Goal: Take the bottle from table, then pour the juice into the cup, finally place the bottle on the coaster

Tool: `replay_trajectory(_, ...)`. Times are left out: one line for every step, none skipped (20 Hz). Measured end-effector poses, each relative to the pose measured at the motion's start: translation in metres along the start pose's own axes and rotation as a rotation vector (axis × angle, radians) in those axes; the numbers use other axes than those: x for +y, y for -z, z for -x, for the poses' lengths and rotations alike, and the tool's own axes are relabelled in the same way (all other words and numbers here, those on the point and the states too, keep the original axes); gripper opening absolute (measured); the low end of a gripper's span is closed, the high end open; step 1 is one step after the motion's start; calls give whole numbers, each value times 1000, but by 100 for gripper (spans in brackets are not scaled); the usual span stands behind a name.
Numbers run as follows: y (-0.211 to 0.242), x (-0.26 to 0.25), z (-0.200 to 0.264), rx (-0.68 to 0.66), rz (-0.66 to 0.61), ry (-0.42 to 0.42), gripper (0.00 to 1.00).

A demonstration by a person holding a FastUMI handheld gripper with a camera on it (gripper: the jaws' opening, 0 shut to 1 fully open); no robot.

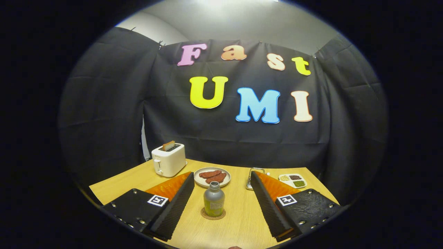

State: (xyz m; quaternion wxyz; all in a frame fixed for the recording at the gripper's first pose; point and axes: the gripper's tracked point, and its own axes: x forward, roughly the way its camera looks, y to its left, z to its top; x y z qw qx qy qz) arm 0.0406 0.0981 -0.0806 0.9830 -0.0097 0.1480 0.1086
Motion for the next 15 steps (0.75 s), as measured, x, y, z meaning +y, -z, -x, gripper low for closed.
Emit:
replay_trajectory(-4,-2,7,-5,-4,11,99)
replay_trajectory(-8,-5,15,-14,-3,24,99)
replay_trajectory(-13,-10,22,-28,11,39,99)
replay_trajectory(-18,-15,28,-44,29,55,99)
replay_trajectory(-21,-18,32,-52,42,66,99)
replay_trajectory(-23,-19,38,-56,46,71,99)
replay_trajectory(-26,-19,42,-61,40,74,99)
replay_trajectory(-30,-20,46,-72,30,78,99)
replay_trajectory(-35,-22,51,-91,26,86,99)
replay_trajectory(-40,-27,56,-118,29,105,99)
replay_trajectory(-43,-30,60,-137,30,118,98)
replay_trajectory(-43,-28,65,-153,24,120,98)
replay_trajectory(-43,-26,68,-161,15,118,98)
replay_trajectory(-42,-25,70,-164,6,115,98)
replay_trajectory(-42,-25,71,-170,0,117,98)
